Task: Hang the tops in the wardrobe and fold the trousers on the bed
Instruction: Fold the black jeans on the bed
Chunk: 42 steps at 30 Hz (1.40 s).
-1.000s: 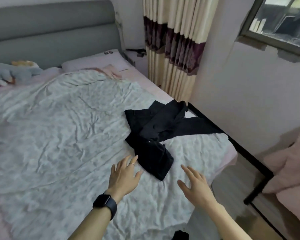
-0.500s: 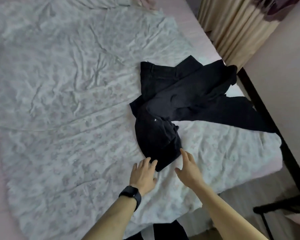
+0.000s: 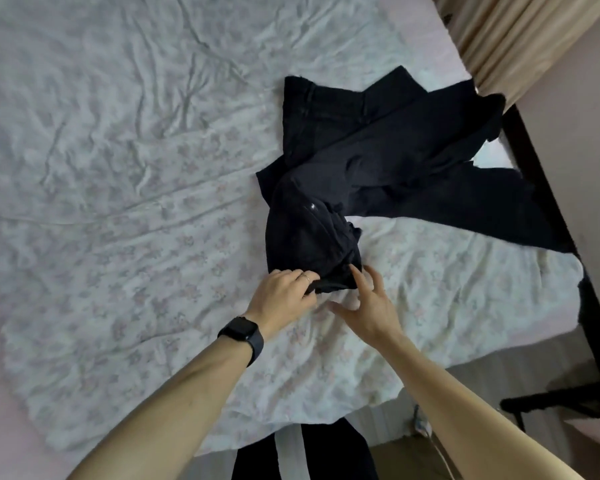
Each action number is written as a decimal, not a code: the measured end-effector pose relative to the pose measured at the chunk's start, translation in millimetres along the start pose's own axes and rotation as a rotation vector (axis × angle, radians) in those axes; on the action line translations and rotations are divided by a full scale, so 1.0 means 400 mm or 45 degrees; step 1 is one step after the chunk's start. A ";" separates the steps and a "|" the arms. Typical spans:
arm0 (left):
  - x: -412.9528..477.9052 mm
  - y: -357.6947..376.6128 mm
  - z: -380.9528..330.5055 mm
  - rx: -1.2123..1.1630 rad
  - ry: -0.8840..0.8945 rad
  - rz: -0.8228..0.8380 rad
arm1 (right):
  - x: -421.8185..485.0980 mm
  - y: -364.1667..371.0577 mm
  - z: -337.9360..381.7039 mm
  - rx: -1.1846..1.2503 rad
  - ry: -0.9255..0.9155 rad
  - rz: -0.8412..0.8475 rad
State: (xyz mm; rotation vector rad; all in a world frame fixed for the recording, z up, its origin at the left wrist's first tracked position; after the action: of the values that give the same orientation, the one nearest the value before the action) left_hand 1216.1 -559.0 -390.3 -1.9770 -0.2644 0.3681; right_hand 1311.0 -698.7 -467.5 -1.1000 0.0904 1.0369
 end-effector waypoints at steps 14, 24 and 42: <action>-0.133 -0.918 -0.323 -0.250 0.153 -0.323 | -0.451 -0.455 0.404 0.400 -0.062 -0.671; -0.502 -1.291 -0.431 -0.223 0.236 -0.804 | -1.058 -0.684 0.472 -0.142 0.265 -1.244; -1.242 -1.470 -0.500 0.172 0.018 -1.255 | -1.660 -0.787 0.640 1.449 -0.660 -0.750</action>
State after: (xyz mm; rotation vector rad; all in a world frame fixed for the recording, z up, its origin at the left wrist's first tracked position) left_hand 817.5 -653.6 291.5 -1.4926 -1.1050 -0.2622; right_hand 1066.3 -948.8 227.6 0.1992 -0.0625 0.5327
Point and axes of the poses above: each hand's wrist, its own x-axis towards the middle knuckle, its own y-axis out of the palm, z = x × y, the point moved 8 cm from there along x, towards the middle knuckle
